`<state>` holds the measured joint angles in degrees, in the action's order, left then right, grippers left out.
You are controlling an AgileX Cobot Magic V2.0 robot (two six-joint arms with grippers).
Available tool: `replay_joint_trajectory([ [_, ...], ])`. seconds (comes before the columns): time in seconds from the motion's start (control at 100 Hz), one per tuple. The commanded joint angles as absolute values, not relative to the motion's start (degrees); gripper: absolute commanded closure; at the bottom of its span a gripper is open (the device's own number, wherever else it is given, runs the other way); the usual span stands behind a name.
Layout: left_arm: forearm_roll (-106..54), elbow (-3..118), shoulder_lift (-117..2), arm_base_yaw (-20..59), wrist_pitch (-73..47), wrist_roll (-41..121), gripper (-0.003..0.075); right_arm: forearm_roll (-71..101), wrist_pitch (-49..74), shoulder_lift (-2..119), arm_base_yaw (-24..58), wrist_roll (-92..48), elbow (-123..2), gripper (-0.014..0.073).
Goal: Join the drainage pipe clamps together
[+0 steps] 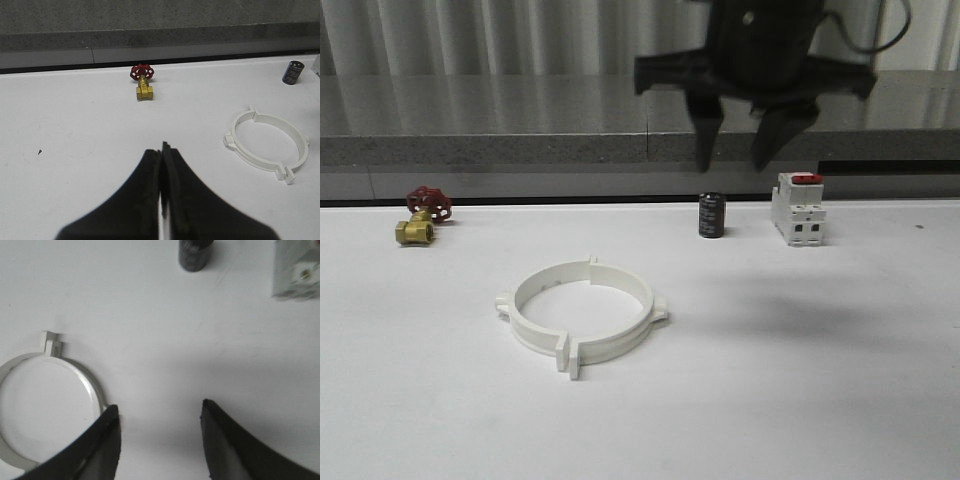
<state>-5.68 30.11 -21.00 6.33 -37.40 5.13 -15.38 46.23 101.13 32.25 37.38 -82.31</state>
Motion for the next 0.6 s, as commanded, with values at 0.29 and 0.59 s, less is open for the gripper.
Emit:
replay_joint_trajectory([
  [0.29, -6.17, 31.65, -21.4, 6.21, -33.23, 5.15, 0.0741, -17.39, 48.39, 76.75, 17.33, 24.3, -75.38, 0.0209],
  [0.59, -6.17, 31.65, -21.4, 6.21, -33.23, 5.15, 0.0741, -15.39, 49.01, 56.54, 4.9, 23.13, -60.26, 0.021],
])
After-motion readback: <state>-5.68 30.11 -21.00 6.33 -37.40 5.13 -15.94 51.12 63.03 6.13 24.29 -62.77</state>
